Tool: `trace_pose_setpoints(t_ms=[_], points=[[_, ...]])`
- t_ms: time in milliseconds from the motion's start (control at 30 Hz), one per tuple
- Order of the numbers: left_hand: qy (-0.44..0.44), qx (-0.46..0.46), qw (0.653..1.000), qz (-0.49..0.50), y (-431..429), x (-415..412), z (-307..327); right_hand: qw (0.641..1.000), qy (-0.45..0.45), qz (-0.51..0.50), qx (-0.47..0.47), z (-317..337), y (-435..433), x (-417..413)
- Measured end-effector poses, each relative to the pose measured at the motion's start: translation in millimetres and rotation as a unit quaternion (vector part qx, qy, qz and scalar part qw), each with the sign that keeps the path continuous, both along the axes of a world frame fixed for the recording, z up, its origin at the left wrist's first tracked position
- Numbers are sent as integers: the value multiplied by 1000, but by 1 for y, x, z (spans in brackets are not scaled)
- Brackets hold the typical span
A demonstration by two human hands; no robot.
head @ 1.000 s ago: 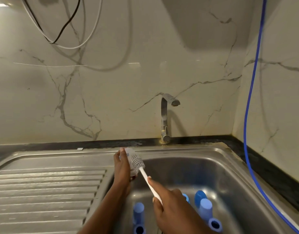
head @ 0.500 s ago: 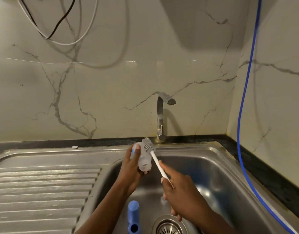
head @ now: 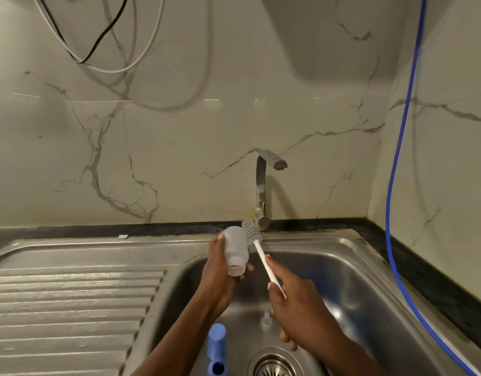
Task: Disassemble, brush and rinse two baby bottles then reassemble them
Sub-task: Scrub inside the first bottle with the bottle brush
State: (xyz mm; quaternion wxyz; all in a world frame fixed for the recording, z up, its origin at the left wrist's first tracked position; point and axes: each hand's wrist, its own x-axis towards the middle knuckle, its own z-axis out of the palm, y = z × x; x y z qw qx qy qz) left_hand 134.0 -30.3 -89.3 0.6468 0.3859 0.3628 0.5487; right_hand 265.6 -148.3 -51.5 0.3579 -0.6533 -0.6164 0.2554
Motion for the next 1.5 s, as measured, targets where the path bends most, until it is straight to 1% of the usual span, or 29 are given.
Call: trace_pose_setpoints(t_ms=[67, 133, 233, 300, 367, 400, 533, 600, 700, 767, 900, 967, 1033, 1133, 1200, 1267, 1333, 1367, 1433, 1467, 1500], points=[[38, 43, 998, -16, -2, -1, 3, 1000, 16, -7, 6, -1, 1, 4], [30, 55, 997, -46, -4, -4, 6, 1000, 19, -5, 7, 0, 1, 4], [-63, 21, 996, -67, -2, -10, 7, 1000, 8, 8, 8, 1, -1, 2], [-122, -17, 990, -70, 4, -15, 4, 999, -24, 19, 11, 1, -4, -3], [-149, -41, 986, -61, 10, -20, 2, 997, -64, 37, 13, -3, -9, -10], [-151, -49, 986, -42, 13, -24, 0, 996, -75, 47, 9, -3, -12, -14], [-131, -56, 987, 77, 24, -35, -4, 992, -98, 78, 2, -3, -21, -20], [-87, -50, 988, 115, 23, -34, -3, 991, -105, 86, 7, -2, -24, -24], [-11, -10, 995, 95, 14, -23, -1, 990, -127, 63, 21, 0, -22, -25], [15, 18, 998, 62, 7, -16, 0, 992, -122, 34, 14, 2, -15, -21], [23, 26, 999, -2, -4, -11, 6, 999, -35, -10, 4, -5, 0, -4], [16, 17, 999, -46, -7, -10, 8, 1000, -21, -17, 0, -6, 3, 3], [-5, 0, 998, -63, -5, -9, 5, 1000, -23, -14, 12, -4, 2, 4], [-72, -24, 997, -30, 2, -9, 1, 997, -69, 5, 22, 3, -4, -2], [-129, -44, 991, 16, 7, -15, -1, 995, -95, 24, 4, 7, -9, -11], [-154, -42, 985, 61, 12, -27, -2, 996, -71, 49, -4, -1, -10, -24], [-151, -33, 984, 94, 16, -37, -2, 999, 1, 32, -14, -7, -9, -31], [-138, -31, 984, 104, 17, -39, -2, 999, 21, 16, -21, -9, -9, -32], [-96, -30, 989, 113, 16, -37, 1, 999, 24, 3, -24, -8, -11, -32], [-73, -24, 992, 105, 15, -33, 2, 1000, -2, 2, -11, -6, -11, -30], [-55, -13, 995, 87, 12, -28, 3, 998, -52, 9, -19, -1, -12, -29]])
